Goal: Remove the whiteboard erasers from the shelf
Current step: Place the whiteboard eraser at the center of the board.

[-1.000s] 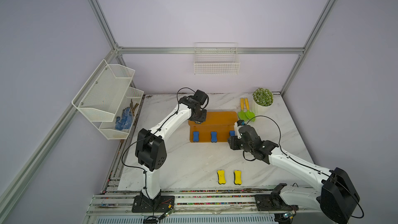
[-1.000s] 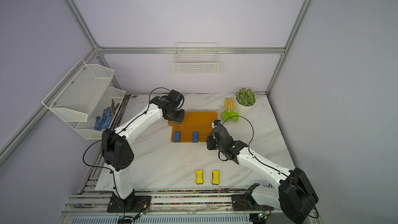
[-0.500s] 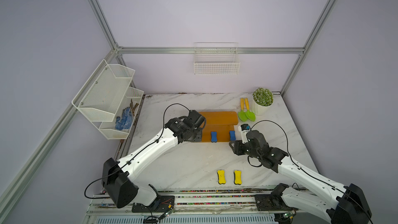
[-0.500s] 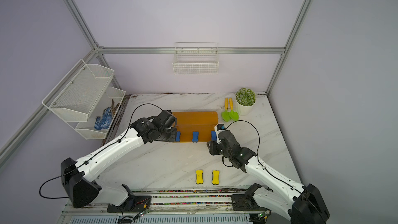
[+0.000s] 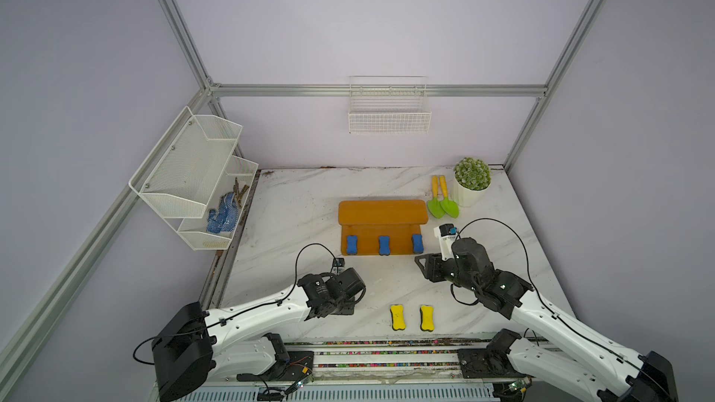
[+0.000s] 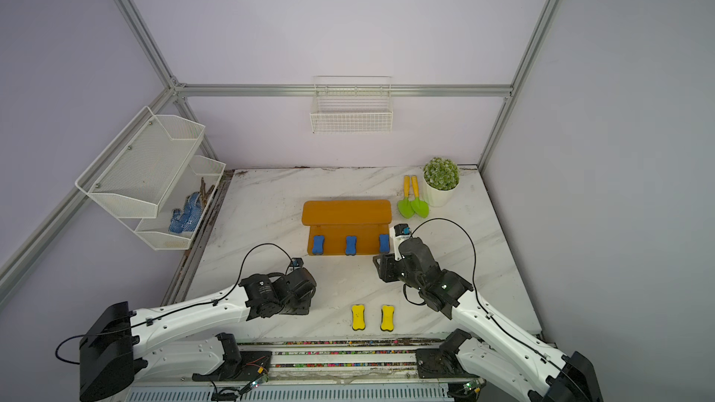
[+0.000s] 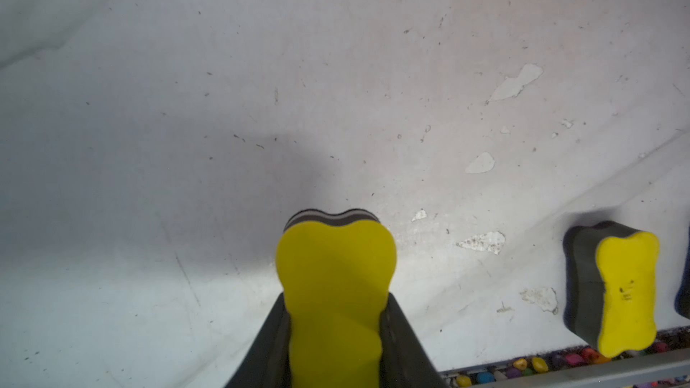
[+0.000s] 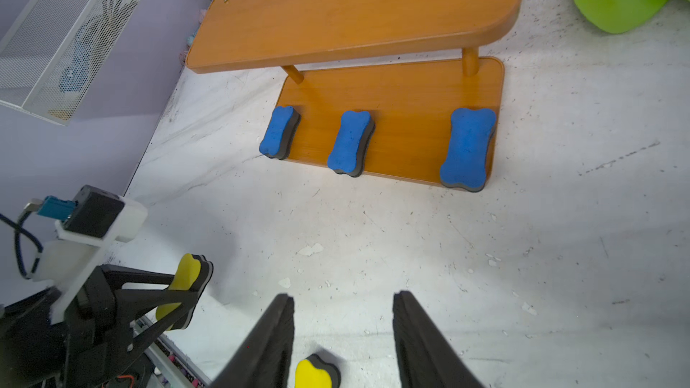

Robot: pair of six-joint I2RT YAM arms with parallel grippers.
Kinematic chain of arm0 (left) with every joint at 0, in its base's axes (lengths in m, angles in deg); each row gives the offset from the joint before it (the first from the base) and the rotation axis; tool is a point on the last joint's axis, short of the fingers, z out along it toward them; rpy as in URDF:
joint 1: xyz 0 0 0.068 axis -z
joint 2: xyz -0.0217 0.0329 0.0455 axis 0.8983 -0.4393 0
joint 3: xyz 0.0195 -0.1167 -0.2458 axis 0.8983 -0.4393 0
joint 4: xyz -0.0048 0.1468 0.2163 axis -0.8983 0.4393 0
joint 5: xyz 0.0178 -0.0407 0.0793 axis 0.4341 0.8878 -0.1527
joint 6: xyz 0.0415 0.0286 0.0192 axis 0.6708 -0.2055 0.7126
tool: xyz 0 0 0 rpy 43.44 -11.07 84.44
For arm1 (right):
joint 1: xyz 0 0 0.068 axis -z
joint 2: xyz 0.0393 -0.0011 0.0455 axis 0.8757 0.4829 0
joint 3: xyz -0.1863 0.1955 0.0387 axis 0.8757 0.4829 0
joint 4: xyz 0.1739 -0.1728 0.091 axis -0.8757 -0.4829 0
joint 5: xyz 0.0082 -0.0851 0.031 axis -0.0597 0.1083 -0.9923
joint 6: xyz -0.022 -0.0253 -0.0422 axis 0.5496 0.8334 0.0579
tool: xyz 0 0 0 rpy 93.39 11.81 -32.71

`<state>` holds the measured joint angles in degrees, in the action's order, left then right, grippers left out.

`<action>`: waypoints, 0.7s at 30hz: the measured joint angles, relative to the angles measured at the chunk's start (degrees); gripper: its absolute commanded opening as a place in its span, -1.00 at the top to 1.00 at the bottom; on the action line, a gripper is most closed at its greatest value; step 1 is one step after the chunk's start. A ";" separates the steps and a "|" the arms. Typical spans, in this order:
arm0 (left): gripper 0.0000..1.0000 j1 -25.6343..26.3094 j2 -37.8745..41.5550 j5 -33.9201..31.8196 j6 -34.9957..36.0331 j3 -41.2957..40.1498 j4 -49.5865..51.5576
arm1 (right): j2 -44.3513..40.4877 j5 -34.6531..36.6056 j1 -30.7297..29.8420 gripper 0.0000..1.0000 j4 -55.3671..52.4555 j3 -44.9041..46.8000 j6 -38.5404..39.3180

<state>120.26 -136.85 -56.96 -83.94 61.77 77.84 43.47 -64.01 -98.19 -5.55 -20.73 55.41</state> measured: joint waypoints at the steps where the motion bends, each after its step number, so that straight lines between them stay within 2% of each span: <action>1: 0.65 0.11 -0.39 0.17 -0.46 -0.68 -1.22 | 0.20 0.04 -0.07 0.04 -0.07 0.00 -0.09; 9: 0.66 3.96 -3.74 2.29 -4.04 -3.50 -8.07 | 2.21 0.76 -0.46 0.04 -0.07 0.02 -0.68; 21: 0.63 10.56 -4.90 2.19 -12.02 -3.65 -8.50 | 4.66 1.05 -0.61 0.04 -0.11 0.00 -0.39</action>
<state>130.81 -141.74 -54.78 -95.97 58.12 69.34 48.13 -62.96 -98.80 -5.66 -20.73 55.02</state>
